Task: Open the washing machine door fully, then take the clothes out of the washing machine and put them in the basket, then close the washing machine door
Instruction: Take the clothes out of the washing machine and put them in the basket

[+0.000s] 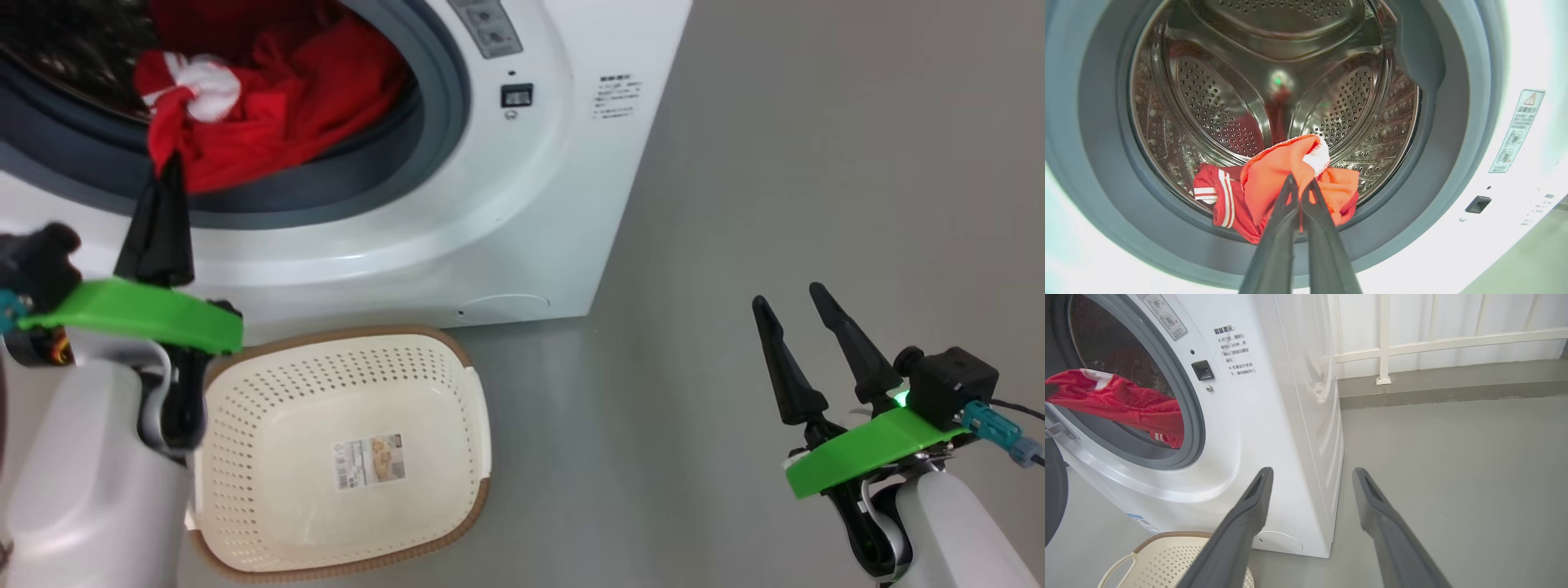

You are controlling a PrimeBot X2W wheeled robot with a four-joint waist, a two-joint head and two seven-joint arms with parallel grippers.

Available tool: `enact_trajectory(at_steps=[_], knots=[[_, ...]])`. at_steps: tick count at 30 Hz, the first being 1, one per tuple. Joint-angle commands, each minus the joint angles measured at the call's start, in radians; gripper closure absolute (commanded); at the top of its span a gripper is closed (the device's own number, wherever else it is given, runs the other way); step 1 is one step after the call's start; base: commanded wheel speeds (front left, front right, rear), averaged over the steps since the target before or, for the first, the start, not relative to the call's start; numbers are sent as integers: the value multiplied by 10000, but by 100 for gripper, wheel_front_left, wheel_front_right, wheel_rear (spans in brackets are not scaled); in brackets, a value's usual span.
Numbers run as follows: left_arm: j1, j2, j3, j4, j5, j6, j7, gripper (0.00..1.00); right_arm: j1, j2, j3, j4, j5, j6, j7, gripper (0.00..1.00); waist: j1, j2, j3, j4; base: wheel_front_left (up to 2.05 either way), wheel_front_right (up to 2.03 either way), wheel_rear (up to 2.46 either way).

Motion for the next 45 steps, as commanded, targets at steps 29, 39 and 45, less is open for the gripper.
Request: enact_trajectory(at_steps=[29,39,45], knots=[[5007,148,676,-5488,832,264,262,100,452,-319,52,-351,80,88,-120,0,0,0,-452,837,0,0,0],[4404,-276,-456,-1616,796,28,69,100,309,-274,140,-374,71,88,-120,0,0,0,-91,576,0,0,0],[3490,-473,-1190,865,551,-23,-31,100,146,-231,173,-387,63,88,-120,0,0,0,214,353,0,0,0]])
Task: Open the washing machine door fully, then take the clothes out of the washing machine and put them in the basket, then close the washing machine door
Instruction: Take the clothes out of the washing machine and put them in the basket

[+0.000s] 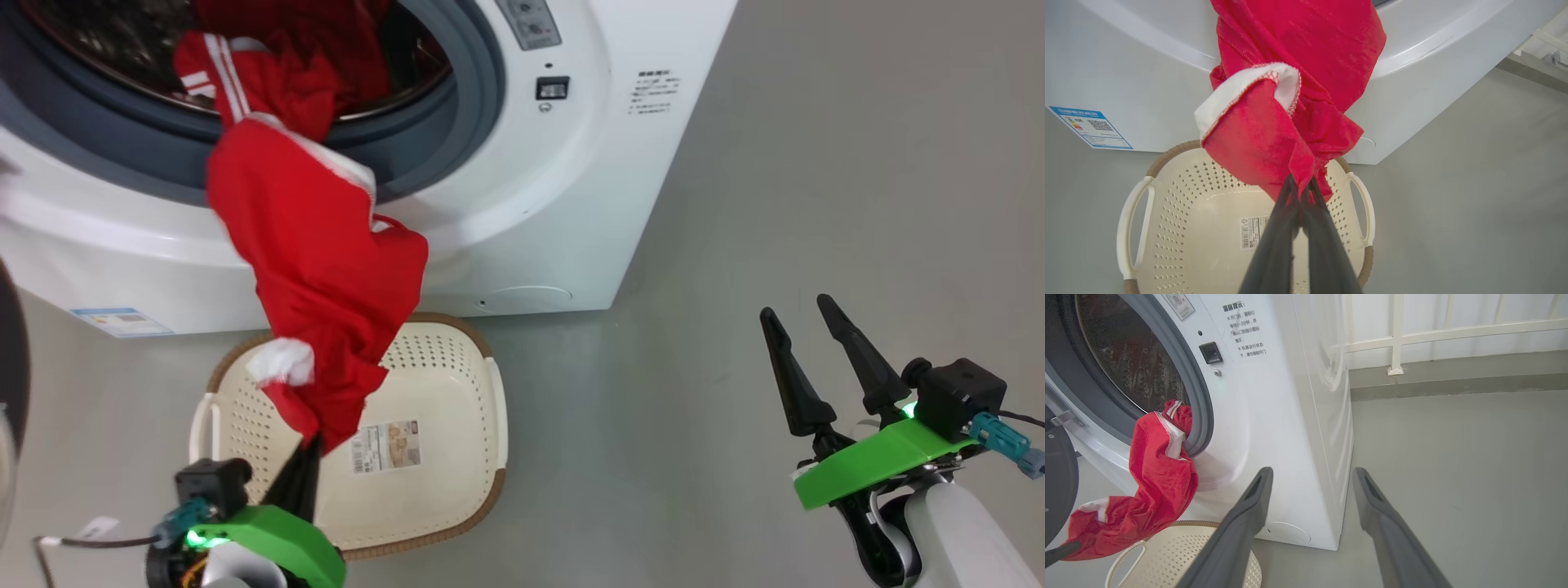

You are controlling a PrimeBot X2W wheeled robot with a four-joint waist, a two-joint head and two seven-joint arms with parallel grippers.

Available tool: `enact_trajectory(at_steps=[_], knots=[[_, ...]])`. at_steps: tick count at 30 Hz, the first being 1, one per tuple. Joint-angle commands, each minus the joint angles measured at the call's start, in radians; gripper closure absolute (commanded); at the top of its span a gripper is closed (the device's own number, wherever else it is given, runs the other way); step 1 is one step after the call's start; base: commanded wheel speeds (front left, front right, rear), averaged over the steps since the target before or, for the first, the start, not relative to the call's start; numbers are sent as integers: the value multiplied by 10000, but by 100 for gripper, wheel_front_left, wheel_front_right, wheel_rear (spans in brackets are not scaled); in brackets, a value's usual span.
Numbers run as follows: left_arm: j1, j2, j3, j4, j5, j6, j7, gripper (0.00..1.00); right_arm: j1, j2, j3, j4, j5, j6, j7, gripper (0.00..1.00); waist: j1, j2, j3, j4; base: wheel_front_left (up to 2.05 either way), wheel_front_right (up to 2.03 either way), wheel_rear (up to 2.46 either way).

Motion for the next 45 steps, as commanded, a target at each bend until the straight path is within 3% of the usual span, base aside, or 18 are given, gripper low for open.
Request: enact_trajectory(at_steps=[1,17,33,37,38,41,42,45], knots=[[-366,109,-17,386,-169,-27,-156,100,-201,-14,219,-254,-23,88,-120,0,0,0,181,-165,0,0,0],[-2560,-6,-1968,3987,-1719,-31,-210,100,-582,173,227,-416,-164,88,-120,0,0,0,1112,-666,0,0,0],[-3919,311,-2821,5725,-2625,-32,-12,100,-845,480,305,-735,-330,88,-120,0,0,0,2444,-1264,0,0,0],[-4231,392,-2821,5932,-2860,-32,34,61,-919,540,318,-796,-375,88,-120,0,0,0,2660,-1323,0,0,0],[-4293,399,-2840,5968,-2895,-32,38,58,-933,547,319,-797,-383,88,-120,0,0,0,2684,-1326,0,0,0],[-4441,420,-2903,6058,-2982,-32,42,7,-982,562,333,-782,-406,88,-120,0,0,0,2723,-1331,0,0,0],[-4475,421,-2911,6086,-3022,-32,43,0,-1001,563,338,-770,-412,88,-120,0,0,0,2719,-1328,0,0,0],[-4528,417,-2937,6141,-3131,-32,20,0,-1044,557,346,-727,-418,88,-120,0,0,0,2656,-1296,0,0,0]])
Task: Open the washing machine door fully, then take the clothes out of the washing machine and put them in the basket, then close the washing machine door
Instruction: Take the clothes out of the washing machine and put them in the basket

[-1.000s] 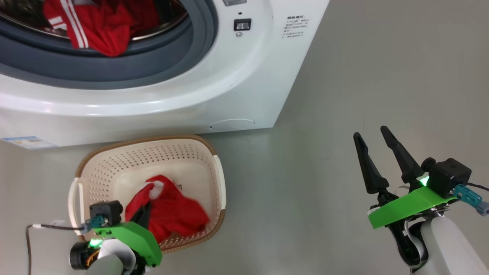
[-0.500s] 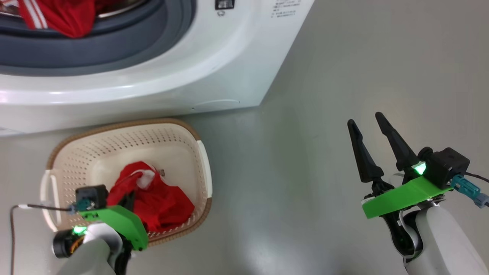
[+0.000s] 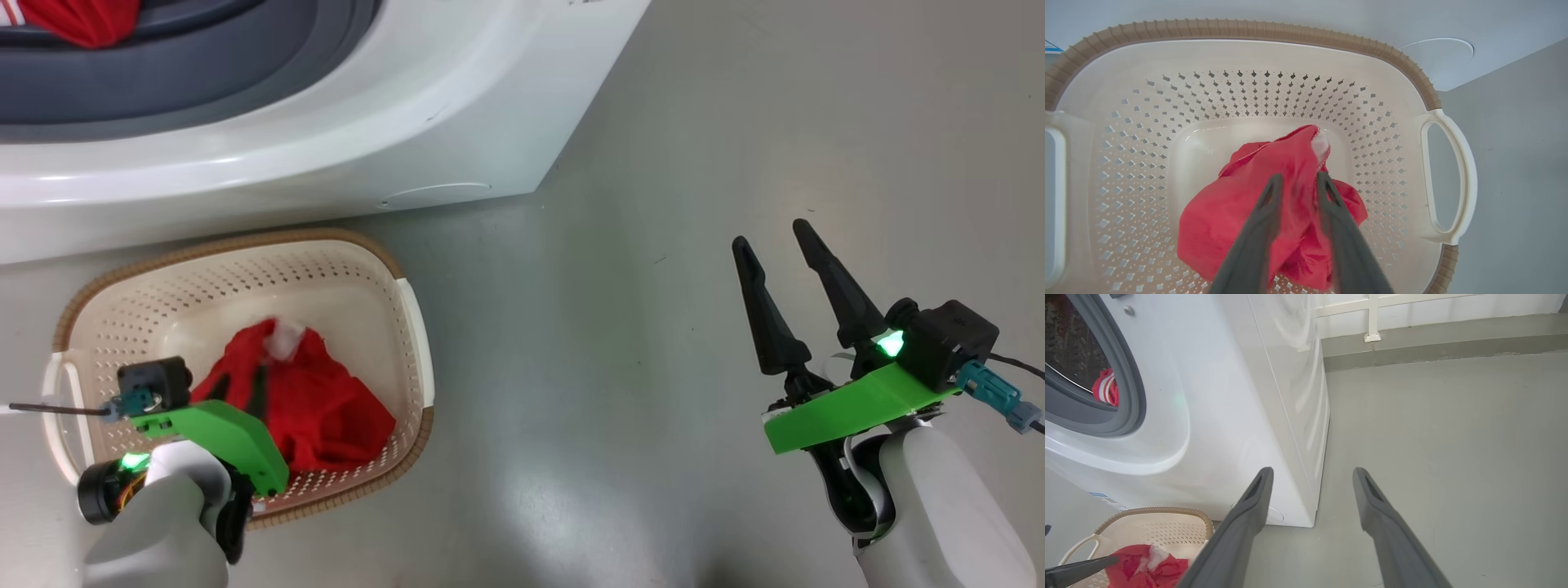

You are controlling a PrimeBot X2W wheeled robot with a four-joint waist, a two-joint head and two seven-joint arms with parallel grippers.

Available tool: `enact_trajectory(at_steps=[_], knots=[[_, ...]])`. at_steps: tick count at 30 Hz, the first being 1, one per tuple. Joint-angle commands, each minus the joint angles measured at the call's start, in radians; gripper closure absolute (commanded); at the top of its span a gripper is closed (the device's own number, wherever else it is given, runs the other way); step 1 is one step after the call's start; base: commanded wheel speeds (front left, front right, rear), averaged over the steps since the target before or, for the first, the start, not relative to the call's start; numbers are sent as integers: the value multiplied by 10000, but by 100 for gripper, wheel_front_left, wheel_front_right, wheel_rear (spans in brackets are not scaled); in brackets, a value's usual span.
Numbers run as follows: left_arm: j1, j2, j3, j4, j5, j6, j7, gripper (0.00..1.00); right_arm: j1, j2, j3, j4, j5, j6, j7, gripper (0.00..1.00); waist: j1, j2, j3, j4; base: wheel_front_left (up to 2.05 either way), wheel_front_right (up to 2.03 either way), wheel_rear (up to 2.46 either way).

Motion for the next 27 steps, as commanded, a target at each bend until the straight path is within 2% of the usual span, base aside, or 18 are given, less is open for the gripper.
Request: enact_trajectory(at_steps=[1,12,19,27], knots=[[-50,311,154,17,-65,-30,-11,0,25,-13,239,-200,-57,88,-118,0,0,0,-32,20,0,0,0],[103,482,132,-484,-258,-30,-231,0,187,-159,166,-37,-11,88,-118,0,0,0,-735,424,0,0,0],[516,776,1553,-1949,567,59,-240,0,446,-355,143,127,101,88,-118,0,0,0,-1539,842,0,0,0],[1398,523,3464,-3942,2376,76,-241,0,787,-566,131,285,239,88,-118,0,0,0,-2388,1157,0,0,0]])
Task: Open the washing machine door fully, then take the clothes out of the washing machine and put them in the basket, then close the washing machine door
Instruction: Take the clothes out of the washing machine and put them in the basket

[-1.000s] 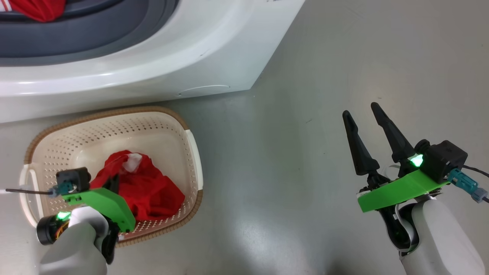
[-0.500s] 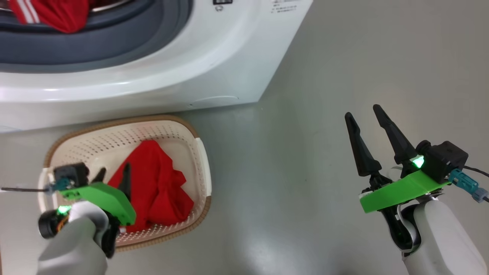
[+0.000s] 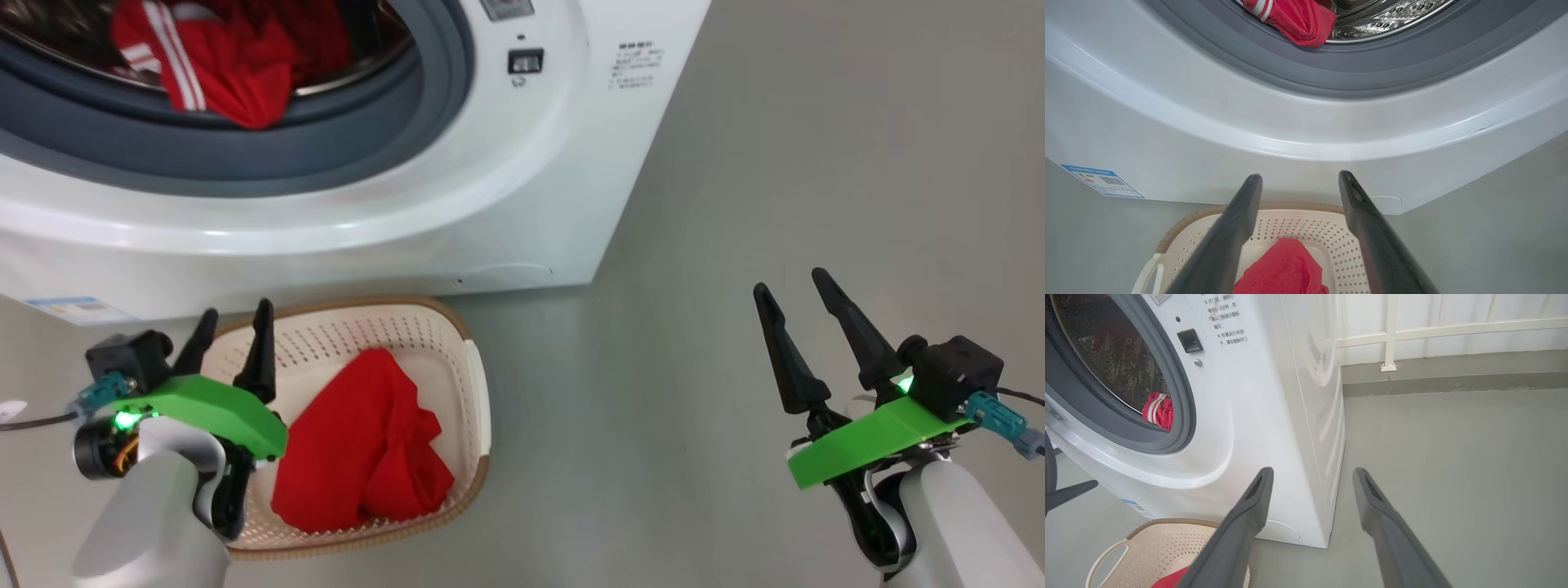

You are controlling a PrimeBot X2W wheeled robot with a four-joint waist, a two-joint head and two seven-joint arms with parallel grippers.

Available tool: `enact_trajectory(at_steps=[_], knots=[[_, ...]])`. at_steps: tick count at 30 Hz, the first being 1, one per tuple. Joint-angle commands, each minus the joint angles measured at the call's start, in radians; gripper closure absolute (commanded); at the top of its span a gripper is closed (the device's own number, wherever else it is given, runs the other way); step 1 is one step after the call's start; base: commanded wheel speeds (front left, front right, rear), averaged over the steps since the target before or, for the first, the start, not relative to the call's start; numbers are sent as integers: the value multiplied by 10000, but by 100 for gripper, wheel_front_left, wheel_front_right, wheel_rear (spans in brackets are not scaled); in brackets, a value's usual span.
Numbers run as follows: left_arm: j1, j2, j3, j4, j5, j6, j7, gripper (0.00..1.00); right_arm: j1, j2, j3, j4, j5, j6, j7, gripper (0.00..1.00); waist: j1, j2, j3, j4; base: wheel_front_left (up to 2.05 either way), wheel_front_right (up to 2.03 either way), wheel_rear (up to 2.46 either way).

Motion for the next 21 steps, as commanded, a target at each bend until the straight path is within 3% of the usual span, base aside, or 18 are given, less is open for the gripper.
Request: enact_trajectory(at_steps=[1,10,21], knots=[[199,270,584,-476,325,58,-121,0,223,-105,190,-188,146,88,-118,0,0,-1,-462,253,0,0,0],[1481,-135,2232,-3046,2284,-21,-121,0,696,-280,55,-217,251,88,-118,0,0,-1,-1200,333,0,0,0],[3175,-421,3225,-5113,3399,-41,-122,0,1395,-391,-201,-404,298,88,-118,0,0,-1,-1619,344,0,0,0]])
